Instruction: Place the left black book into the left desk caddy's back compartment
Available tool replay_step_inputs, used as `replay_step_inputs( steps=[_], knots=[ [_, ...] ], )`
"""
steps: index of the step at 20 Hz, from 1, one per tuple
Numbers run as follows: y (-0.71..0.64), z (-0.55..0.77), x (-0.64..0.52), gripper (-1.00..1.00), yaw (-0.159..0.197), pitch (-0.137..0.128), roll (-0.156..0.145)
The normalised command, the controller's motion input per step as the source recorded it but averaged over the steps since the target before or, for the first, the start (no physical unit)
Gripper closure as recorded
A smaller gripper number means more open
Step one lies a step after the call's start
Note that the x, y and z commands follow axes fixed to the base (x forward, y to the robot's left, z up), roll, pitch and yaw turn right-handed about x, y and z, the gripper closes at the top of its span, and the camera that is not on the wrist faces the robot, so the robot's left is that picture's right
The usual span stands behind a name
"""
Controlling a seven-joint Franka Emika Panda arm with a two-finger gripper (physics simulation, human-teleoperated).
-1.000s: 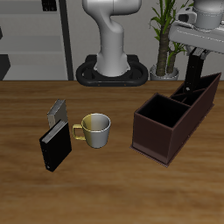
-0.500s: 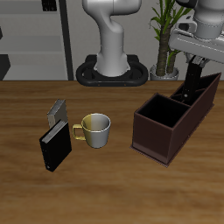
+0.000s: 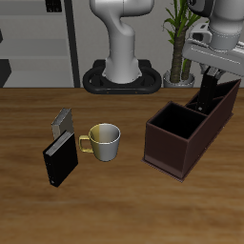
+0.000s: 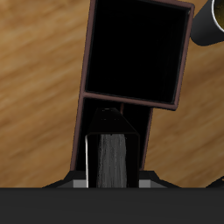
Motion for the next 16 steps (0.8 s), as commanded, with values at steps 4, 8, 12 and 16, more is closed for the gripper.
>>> replay_step_inputs(
  steps=[4, 8, 12, 16],
  knots=[
    [-0.11, -0.16, 0.18, 1.0, 0.012, 0.011, -0.038],
    [-0.03, -0.19, 0.17, 1.0, 0.018, 0.012, -0.023],
    [0.08, -0.28, 0.07, 1.0, 0.008, 0.045, 0.01],
    [0.17, -0.26, 0.0, 1.0, 0.005, 0.054, 0.034]
  ],
)
